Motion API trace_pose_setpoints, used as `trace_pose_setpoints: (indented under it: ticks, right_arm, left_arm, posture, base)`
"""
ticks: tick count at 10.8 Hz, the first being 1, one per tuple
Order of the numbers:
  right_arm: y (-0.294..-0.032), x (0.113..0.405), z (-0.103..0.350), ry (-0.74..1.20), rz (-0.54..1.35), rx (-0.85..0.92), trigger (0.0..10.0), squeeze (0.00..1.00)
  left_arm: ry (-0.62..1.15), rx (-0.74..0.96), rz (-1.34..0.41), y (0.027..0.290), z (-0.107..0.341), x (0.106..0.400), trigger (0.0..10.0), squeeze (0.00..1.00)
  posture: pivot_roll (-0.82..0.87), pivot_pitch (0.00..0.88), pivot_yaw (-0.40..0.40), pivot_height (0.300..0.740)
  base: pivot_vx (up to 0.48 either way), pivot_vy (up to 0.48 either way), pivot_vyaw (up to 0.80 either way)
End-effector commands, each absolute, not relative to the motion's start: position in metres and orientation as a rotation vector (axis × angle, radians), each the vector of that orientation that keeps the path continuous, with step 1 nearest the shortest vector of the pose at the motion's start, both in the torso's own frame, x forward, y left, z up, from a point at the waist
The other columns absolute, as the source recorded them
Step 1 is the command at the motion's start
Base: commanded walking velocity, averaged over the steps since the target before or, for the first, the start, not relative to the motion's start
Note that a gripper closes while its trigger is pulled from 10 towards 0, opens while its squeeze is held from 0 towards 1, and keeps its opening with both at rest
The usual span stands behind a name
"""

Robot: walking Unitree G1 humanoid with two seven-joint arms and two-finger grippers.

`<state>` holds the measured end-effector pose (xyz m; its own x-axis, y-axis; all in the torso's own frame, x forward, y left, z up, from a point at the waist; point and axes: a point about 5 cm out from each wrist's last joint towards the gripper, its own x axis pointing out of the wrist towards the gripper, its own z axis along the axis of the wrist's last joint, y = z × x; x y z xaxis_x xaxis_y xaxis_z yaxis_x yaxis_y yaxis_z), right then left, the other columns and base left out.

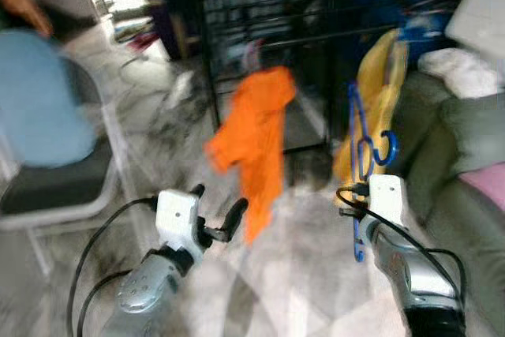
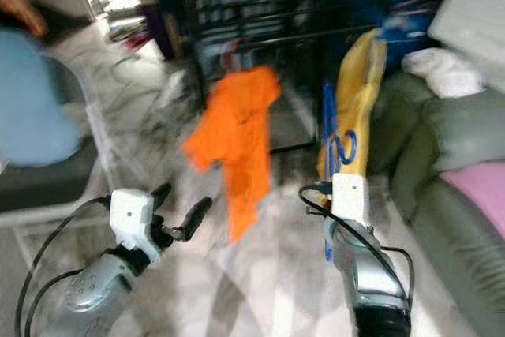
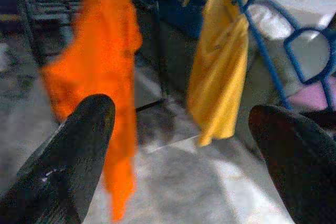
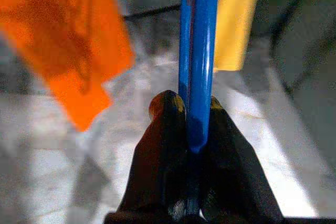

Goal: Hang hanger

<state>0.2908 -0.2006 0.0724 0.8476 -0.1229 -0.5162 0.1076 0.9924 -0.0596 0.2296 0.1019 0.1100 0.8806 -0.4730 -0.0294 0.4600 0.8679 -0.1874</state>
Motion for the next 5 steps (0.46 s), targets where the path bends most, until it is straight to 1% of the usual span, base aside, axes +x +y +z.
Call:
trace_pose_setpoints:
  ticks: [1, 4, 5]
  right_arm:
    - [-0.1913, 0.2946, 0.0781, 0.524, -0.082, -0.032, 10.0, 0.0]
    - [-0.1889, 0.2953, 0.0781, 0.524, -0.061, -0.031, 10.0, 0.0]
    - [-0.1882, 0.2958, 0.0789, 0.509, -0.051, -0.032, 10.0, 0.0]
  left_arm:
    - [0.07, -0.151, -0.472, 0.1084, 0.112, 0.2306, 10.0, 0.0]
    - [0.071, -0.148, -0.467, 0.1089, 0.112, 0.2316, 10.0, 0.0]
    - [0.071, -0.149, -0.466, 0.1085, 0.112, 0.2312, 10.0, 0.0]
  posture:
    - [-0.05, 0.08, 0.031, 0.74]
    - [-0.05, 0.078, 0.031, 0.74]
    - [-0.05, 0.078, 0.031, 0.74]
  base:
    - [0.48, 0.0, 0.0]
    - [0.48, 0.0, 0.0]
    - [0.48, 0.0, 0.78]
